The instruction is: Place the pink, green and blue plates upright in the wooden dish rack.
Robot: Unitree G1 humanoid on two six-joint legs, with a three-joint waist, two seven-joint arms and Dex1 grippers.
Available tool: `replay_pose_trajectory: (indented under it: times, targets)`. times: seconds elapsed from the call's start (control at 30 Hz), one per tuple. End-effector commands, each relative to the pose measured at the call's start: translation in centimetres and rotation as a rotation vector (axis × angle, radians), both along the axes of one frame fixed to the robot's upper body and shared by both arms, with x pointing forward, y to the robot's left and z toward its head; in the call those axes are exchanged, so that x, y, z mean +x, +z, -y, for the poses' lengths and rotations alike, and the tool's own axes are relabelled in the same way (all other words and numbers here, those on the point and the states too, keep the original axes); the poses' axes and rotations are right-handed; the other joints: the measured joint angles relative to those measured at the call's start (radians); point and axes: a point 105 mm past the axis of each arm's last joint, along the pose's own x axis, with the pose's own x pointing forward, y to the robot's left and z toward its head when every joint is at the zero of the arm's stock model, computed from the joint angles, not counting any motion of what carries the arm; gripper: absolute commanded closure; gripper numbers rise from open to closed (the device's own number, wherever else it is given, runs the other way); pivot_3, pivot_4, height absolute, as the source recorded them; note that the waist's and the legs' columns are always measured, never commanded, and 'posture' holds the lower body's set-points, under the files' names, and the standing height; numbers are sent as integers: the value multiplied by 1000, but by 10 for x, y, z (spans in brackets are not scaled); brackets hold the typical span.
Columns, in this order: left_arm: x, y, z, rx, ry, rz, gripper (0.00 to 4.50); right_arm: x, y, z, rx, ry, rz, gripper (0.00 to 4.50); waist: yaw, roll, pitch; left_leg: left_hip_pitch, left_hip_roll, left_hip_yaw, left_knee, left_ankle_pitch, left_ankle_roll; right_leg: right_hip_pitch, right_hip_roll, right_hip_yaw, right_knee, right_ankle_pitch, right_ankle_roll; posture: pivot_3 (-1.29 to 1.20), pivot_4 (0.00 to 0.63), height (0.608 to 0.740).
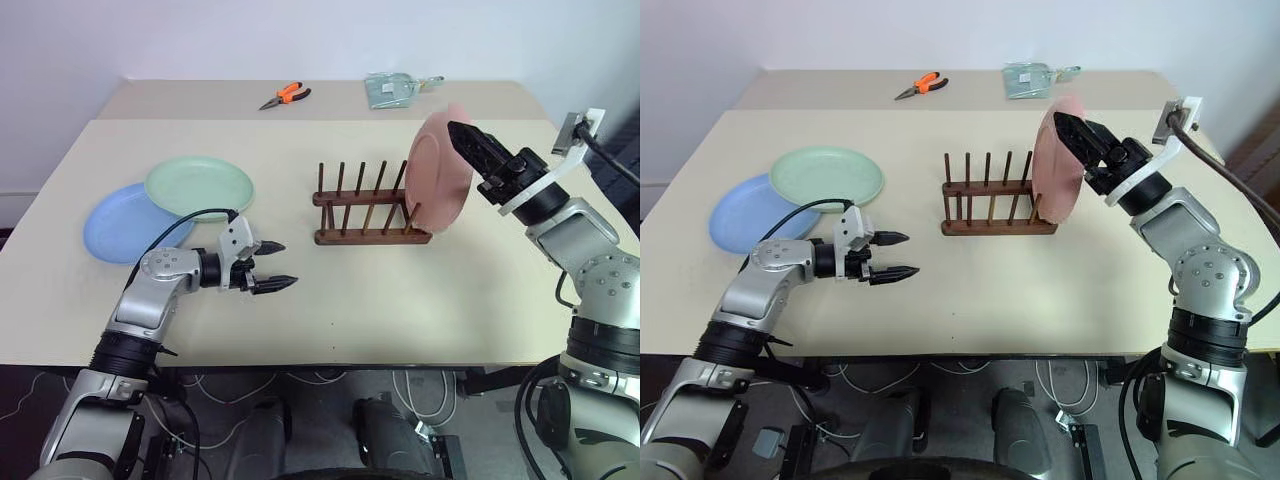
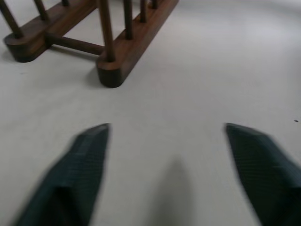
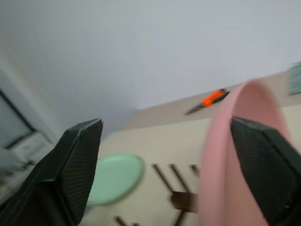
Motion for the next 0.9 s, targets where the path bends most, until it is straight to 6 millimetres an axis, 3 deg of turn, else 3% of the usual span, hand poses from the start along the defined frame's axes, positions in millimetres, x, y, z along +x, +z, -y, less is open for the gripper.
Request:
replay_pose_trajectory:
  times: [0.03, 0.1, 0.2, 0.23, 0.33, 0.43, 0.57, 0.73, 0.9]
  targets:
    - [14, 29, -16, -73, 101, 77, 33, -14, 39, 7, -129, -80, 183, 461, 0, 0, 0, -1, 0, 0, 0, 0, 0, -1, 0, 0, 0, 0, 0, 0, 150, 732]
    - [18, 37, -21, -98, 142, 103, 33, -17, 45, 8, -183, -105, 215, 461, 0, 0, 0, -5, 0, 0, 1, 0, 0, -5, 0, 0, 1, 0, 0, 0, 150, 732]
    - [35, 77, -49, -239, 330, 197, 33, -31, 57, 3, -365, -117, 290, 461, 0, 1, 0, -6, 0, -1, 2, 0, 0, -6, 1, 0, 1, 1, 1, 0, 150, 732]
    - [44, 92, -65, -277, 442, 256, 2, -35, 57, -4, -453, -102, 310, 231, 0, 0, 0, -7, 0, -1, 2, 0, 0, -7, 1, 0, 2, 1, 1, 0, 150, 732]
    - [64, 118, -105, -387, 730, 313, 2, -44, 54, -26, -607, -55, 351, 231, -2, -1, 0, -7, 0, -2, 2, 0, 0, -6, 1, -1, 2, 2, 4, 0, 150, 732]
    - [72, 133, -140, -492, 947, 312, 2, -52, 45, -53, -669, 34, 380, 231, -6, -1, 0, -6, 0, -2, 2, 0, 0, -6, 2, -1, 2, 3, 6, 0, 150, 732]
    - [73, 117, -156, -518, 1052, 156, 2, -58, 26, -77, -699, 134, 367, 231, -3, -2, 1, -6, 0, -2, 2, 0, 0, -6, 2, -1, 2, 4, 8, 0, 150, 732]
    - [69, 91, -179, -644, 1217, -43, 2, -59, 9, -85, -703, 181, 339, 231, 2, -7, 3, -7, -1, -2, 3, 0, 0, -6, 2, -1, 2, 5, 8, 0, 150, 732]
    - [70, 67, -170, -679, 1246, -213, 2, -57, 5, -83, -708, 171, 330, 231, 3, -9, 4, -7, -1, -3, 3, 0, 0, -5, 2, -2, 2, 5, 8, 0, 150, 732]
